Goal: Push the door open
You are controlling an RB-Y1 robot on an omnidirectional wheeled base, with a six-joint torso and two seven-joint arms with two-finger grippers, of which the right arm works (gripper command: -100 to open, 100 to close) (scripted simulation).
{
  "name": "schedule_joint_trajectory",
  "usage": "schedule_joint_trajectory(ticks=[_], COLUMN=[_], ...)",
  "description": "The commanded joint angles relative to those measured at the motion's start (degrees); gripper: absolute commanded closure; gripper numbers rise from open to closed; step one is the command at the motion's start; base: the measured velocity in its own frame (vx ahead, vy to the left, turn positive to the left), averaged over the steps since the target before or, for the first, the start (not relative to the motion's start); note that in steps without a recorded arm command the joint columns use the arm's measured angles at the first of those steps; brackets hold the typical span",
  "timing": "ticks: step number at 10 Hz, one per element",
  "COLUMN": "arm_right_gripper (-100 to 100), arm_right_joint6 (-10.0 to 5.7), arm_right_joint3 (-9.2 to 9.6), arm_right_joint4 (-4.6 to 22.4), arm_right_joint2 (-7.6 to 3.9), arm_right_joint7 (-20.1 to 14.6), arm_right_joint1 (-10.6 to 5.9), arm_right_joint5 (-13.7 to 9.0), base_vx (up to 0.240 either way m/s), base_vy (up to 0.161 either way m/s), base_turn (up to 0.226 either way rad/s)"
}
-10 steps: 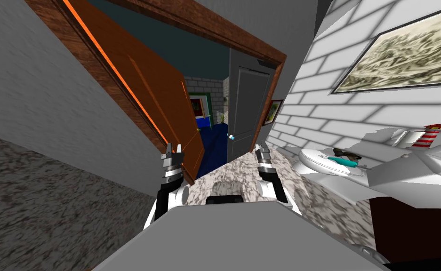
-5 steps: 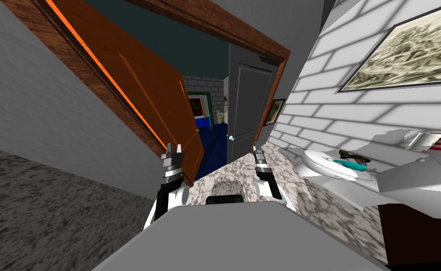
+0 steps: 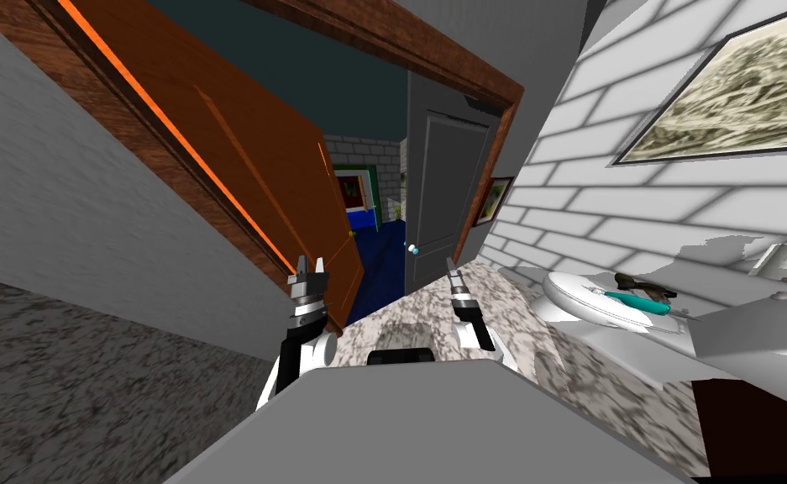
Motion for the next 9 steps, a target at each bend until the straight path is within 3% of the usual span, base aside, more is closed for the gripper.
schedule_joint_trajectory(ticks=[1,4,5,9], arm_right_gripper=[-100,-100,-100,-100], arm_right_joint6=[-0.75,-2.72,-2.72,-4.75], arm_right_joint3=[0.04,0.20,0.20,0.37], arm_right_joint4=[1.83,8.31,8.50,15.36], arm_right_joint2=[0.01,-0.65,-0.65,-1.19], arm_right_joint7=[1.12,6.17,6.55,12.13], arm_right_joint1=[-0.56,-3.00,-3.00,-5.51], arm_right_joint5=[0.42,2.73,2.73,5.11], base_vx=[0.042,0.070,0.071,0.058], base_vy=[-0.024,-0.035,-0.035,-0.044], base_turn=[0.011,0.027,0.010,0.020])
